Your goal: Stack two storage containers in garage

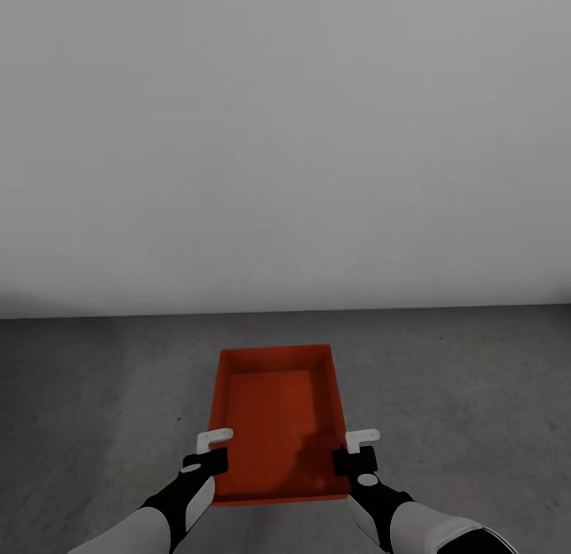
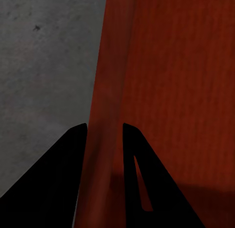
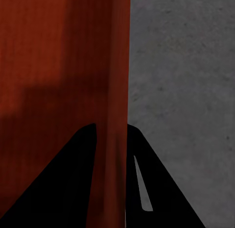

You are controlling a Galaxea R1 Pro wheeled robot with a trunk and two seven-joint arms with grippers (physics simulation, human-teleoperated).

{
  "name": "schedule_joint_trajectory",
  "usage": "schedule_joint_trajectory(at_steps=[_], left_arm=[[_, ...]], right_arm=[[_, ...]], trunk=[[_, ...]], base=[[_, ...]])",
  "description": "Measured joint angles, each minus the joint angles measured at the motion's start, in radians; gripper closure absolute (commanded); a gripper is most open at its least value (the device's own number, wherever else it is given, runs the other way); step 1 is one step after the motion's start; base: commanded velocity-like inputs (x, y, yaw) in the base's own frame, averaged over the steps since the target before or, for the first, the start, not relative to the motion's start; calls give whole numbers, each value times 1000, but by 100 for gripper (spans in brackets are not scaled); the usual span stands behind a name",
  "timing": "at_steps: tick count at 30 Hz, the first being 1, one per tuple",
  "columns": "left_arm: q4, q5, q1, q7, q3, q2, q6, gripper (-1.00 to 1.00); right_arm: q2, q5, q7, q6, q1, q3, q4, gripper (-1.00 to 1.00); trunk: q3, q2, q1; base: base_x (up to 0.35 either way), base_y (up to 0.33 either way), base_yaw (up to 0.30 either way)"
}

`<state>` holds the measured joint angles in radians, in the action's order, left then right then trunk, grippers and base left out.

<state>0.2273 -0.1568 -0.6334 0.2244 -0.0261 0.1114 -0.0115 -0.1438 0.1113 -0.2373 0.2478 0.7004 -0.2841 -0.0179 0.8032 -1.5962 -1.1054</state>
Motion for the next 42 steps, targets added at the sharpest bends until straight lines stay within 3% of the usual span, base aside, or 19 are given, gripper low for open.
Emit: schedule_joint_trajectory(at_steps=[42], left_arm=[[1,0,0,0,0,0,0,100]], right_arm=[[0,0,0,1,0,1,0,100]], trunk=[[132,-294,-161]], base=[[0,0,0]])
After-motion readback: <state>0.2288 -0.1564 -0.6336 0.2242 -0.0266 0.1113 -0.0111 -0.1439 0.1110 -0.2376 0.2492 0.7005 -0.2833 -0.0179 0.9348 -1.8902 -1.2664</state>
